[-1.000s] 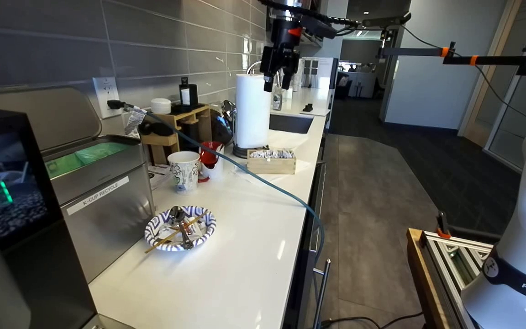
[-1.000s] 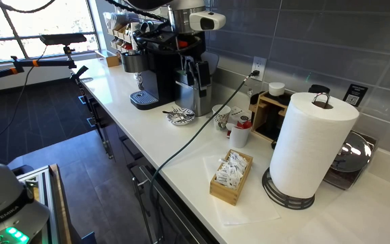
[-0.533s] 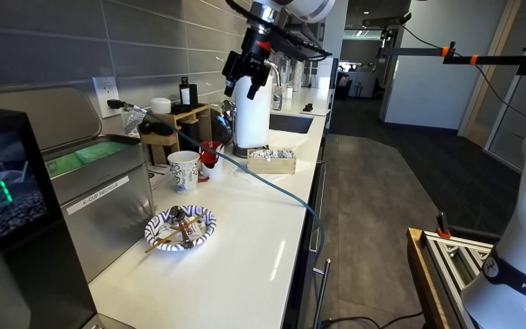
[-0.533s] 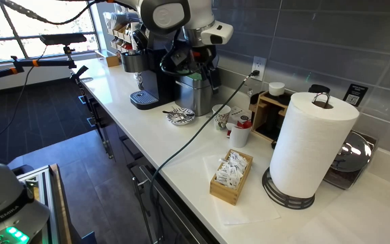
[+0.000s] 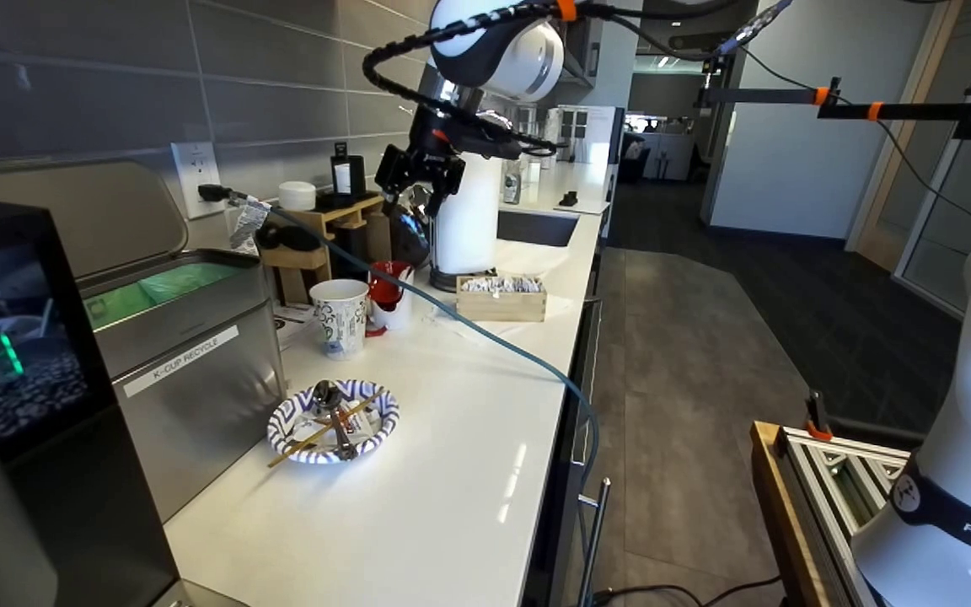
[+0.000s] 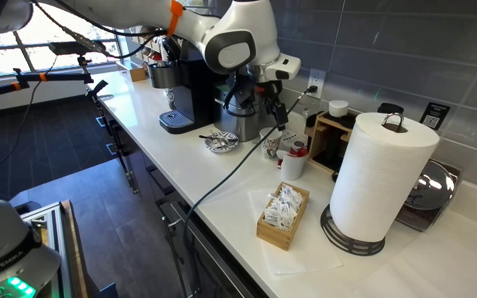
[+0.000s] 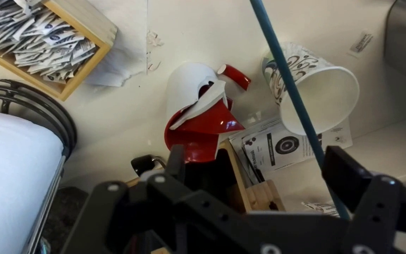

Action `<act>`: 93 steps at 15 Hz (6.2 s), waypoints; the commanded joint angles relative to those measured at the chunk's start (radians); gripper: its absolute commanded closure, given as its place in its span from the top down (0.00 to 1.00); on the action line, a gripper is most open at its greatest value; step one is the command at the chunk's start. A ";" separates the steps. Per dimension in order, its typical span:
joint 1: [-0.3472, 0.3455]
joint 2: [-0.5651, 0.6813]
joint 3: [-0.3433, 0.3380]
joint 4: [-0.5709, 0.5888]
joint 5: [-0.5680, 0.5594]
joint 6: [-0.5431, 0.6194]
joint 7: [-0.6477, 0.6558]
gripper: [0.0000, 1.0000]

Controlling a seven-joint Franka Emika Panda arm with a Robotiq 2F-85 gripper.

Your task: Move the broken mug to the left

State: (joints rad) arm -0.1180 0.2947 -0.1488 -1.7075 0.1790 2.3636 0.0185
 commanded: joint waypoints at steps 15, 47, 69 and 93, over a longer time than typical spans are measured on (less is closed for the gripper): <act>-0.061 0.243 0.003 0.200 -0.232 0.118 -0.101 1.00; -0.253 0.404 0.174 0.417 0.013 -0.144 -0.349 0.02; -0.372 0.159 0.185 0.150 0.265 -0.139 -0.508 0.02; -0.185 -0.266 0.047 -0.282 0.312 -0.118 -0.739 0.02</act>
State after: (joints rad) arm -0.3428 0.0903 -0.0769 -1.9302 0.4473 2.2295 -0.6794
